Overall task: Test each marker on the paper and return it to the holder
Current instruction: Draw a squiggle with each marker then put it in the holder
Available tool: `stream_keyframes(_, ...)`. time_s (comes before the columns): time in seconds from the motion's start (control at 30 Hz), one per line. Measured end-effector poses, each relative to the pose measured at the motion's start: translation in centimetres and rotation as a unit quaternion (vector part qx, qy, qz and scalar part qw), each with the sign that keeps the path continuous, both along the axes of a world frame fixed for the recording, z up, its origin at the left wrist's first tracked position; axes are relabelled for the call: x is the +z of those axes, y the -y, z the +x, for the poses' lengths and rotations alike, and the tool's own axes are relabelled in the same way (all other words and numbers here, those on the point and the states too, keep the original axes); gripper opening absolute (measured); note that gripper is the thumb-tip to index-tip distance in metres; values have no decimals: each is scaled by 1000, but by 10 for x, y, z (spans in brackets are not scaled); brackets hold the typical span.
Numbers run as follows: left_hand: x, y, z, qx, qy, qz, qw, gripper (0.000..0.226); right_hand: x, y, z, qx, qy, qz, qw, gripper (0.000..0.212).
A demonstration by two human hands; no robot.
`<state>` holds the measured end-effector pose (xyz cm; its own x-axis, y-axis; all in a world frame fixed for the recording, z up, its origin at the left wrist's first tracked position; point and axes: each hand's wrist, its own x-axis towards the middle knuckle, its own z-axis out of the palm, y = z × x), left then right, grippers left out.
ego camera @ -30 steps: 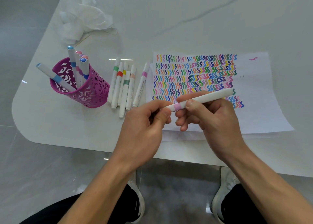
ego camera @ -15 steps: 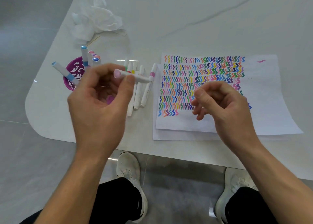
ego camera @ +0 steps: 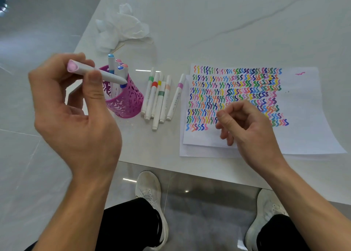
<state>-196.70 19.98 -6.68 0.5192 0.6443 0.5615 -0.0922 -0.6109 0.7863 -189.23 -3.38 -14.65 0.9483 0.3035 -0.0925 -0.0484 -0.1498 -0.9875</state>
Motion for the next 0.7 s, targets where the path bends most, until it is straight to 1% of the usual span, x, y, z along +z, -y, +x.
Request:
stream_keyframes(0.07,-2,-4,1,3,-9,29,1000,20,-2,0,1,-1,0,-2,1000,23)
stream_keyframes(0.13,-5,-7,2,11,-33,49,998,16,-3,0,2,-1,1,-2,1000,16)
stream_keyframes(0.37,-18,-12,7,36,-144,105,983,25,-3,0,2,-1,3,-2,1000,10)
stream_keyframes(0.5,-23,-16,12,47,-206,111,971,26,-1,0,1,1,4,-7,1000,10)
stream_keyframes(0.7,-24,-10,19,69,-243,132,959,29,1,0,2,-1,1,-14,1000,10)
